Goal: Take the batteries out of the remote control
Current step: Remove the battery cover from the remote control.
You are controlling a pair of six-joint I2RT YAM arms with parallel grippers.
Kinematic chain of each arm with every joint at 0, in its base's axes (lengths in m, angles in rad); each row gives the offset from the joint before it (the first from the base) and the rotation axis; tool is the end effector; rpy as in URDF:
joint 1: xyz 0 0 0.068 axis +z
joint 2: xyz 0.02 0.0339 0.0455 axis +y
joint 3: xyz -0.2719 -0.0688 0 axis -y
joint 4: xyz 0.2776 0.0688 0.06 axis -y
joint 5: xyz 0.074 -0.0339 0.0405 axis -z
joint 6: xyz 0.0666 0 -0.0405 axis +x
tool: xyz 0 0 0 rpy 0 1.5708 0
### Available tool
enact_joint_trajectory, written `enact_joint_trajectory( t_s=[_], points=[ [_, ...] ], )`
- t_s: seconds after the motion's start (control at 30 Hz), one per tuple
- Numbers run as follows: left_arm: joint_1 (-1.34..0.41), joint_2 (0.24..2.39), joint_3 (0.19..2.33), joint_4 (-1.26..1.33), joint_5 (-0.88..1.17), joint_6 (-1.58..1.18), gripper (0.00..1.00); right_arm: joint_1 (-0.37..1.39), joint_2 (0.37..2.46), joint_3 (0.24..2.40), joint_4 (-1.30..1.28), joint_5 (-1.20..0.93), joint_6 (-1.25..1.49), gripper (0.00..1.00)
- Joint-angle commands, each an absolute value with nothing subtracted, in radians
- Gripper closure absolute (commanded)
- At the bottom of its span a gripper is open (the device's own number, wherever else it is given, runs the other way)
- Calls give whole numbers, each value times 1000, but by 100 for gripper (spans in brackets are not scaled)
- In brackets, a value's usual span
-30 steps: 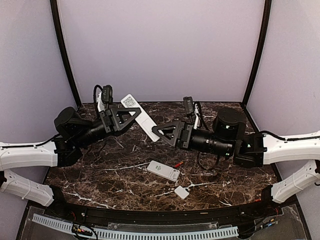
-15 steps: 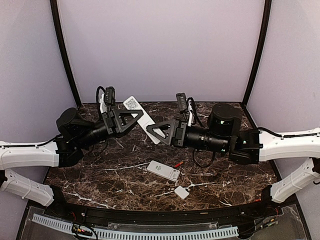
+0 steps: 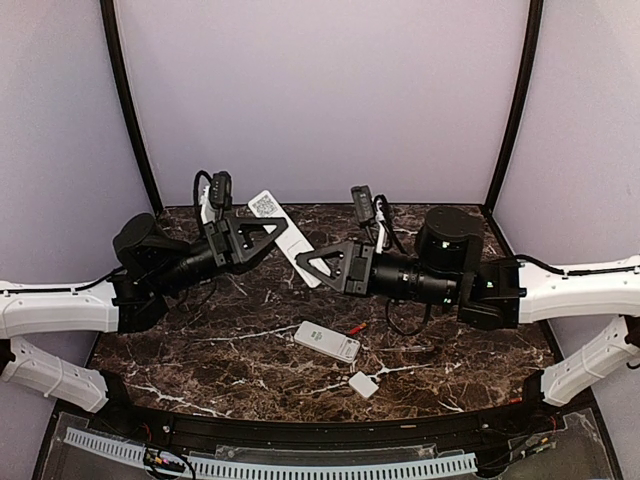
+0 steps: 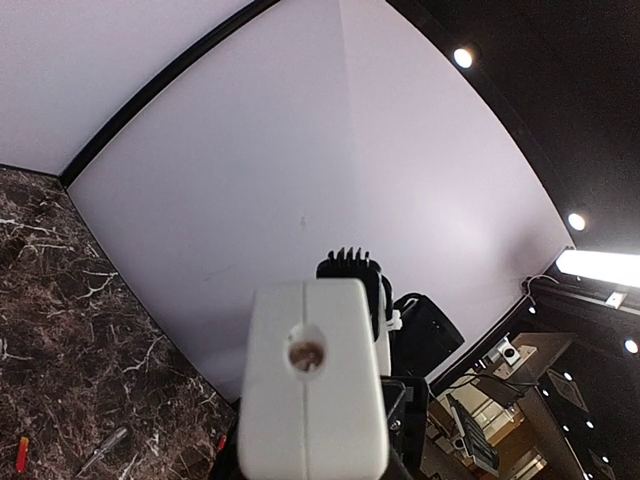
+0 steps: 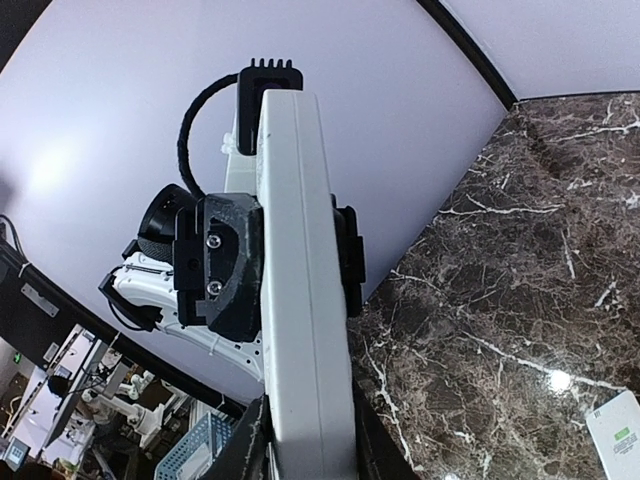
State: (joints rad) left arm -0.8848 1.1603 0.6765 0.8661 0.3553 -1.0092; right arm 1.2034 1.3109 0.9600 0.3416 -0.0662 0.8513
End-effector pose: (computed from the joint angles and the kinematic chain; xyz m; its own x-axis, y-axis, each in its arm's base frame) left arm 0.1795 -0.2559 0.3377 -0.6612 -0.4450 -0.6039 0.6952 -0.0611 -0.7162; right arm 0.1295 0.3486 0.3359 -0.7205 0.2174 -0.6585 -0.6268 0.2020 0.7525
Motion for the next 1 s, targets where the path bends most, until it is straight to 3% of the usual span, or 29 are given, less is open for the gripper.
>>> enact_joint_trajectory(
  t_s=[0.0,0.43,0.67,0.97],
  points=[
    [-891,1163,711,899,373,-1009,100,1209,1301,966,364,-57,850,79],
    [-891,1168,720,920,372,-1051,100,1208,1274,929,350,-43,855,92],
    [-890,1179,712,940,343,-1094,100,1208,1274,906,326,-34,847,91],
    [-890,1185,687,939,312,-1133,100,1208,1272,877,320,-31,865,82]
  ],
)
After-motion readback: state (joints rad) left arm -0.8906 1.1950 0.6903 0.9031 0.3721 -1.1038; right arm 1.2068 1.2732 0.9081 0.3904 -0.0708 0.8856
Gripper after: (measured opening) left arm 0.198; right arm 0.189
